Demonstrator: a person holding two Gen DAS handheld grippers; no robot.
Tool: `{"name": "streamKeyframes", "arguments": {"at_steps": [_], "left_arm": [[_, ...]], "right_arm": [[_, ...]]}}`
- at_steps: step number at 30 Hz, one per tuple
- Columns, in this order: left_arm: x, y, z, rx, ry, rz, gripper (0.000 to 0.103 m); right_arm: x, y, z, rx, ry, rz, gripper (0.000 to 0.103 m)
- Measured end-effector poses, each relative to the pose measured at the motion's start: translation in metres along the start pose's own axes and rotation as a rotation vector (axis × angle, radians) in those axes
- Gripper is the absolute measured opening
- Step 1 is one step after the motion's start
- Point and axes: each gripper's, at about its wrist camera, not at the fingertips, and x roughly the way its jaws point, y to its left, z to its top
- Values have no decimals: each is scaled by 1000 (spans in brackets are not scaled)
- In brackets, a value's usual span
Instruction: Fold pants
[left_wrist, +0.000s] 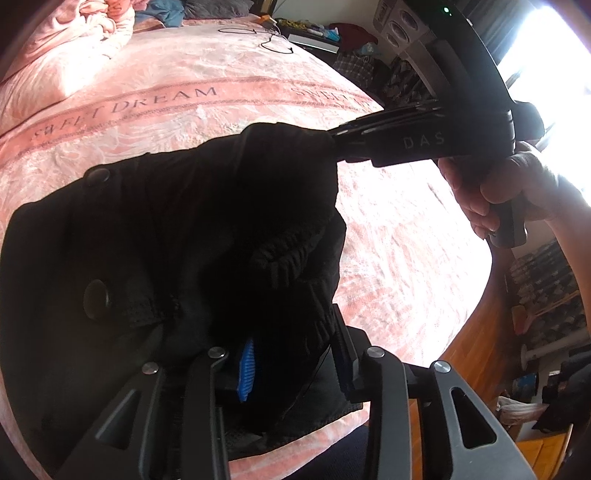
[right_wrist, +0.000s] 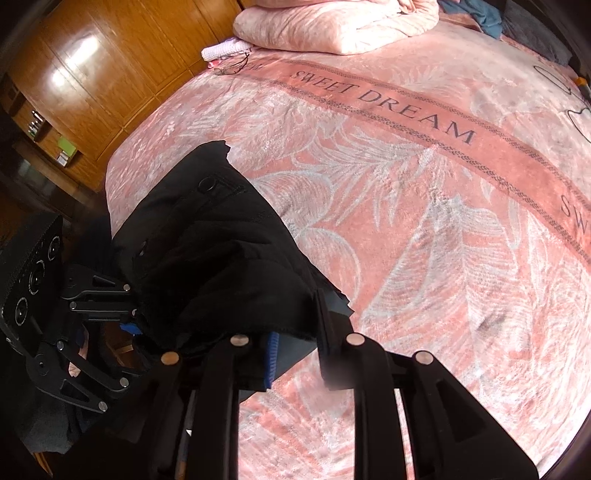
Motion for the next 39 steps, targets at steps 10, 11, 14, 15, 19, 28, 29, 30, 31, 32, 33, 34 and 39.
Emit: {"name": "streamKeyframes", "arguments": {"at_steps": [10, 11, 14, 15, 19, 28, 29, 30, 31, 32, 33, 34, 39], "left_arm": [[1, -1, -2, -1, 35, -201, 70], [-2, 2, -2, -14, 39, -243, 72], [-22, 16, -4, -31, 21, -328, 74], [-33, 20, -4, -28, -2, -347, 76], [-84, 57, -5, -55, -162, -335, 92], [-68, 163, -33, -207, -165, -165, 96], [-63, 163, -36, -198, -173, -177, 96], [-60, 161, -37, -187, -179, -181, 96], [-58, 160, -38, -179, -183, -177, 96], [-60, 161, -36, -172, -184, -168, 96], [-62, 159, -36, -170, -182, -166, 96], [-65, 160, -36, -174, -181, -167, 96], [-108, 163, -54, -166, -262, -193, 97]], "right_arm": [[-42, -18, -35, 256, -112, -117, 38], [-49, -18, -38, 282, -130, -122, 38], [-72, -2, -38, 295, -224, -134, 35], [-76, 5, -36, 299, -253, -120, 30], [-63, 34, -16, 304, -315, -54, 26], [37, 22, -39, 446, -216, -34, 3], [44, 19, -47, 462, -216, -39, 2], [48, 17, -52, 478, -218, -40, 2], [48, 18, -54, 485, -226, -48, 2], [43, 21, -55, 492, -236, -55, 2], [37, 23, -55, 504, -247, -60, 3], [27, 29, -57, 518, -270, -70, 9], [-15, 93, -74, 470, -385, -108, 11]]}}
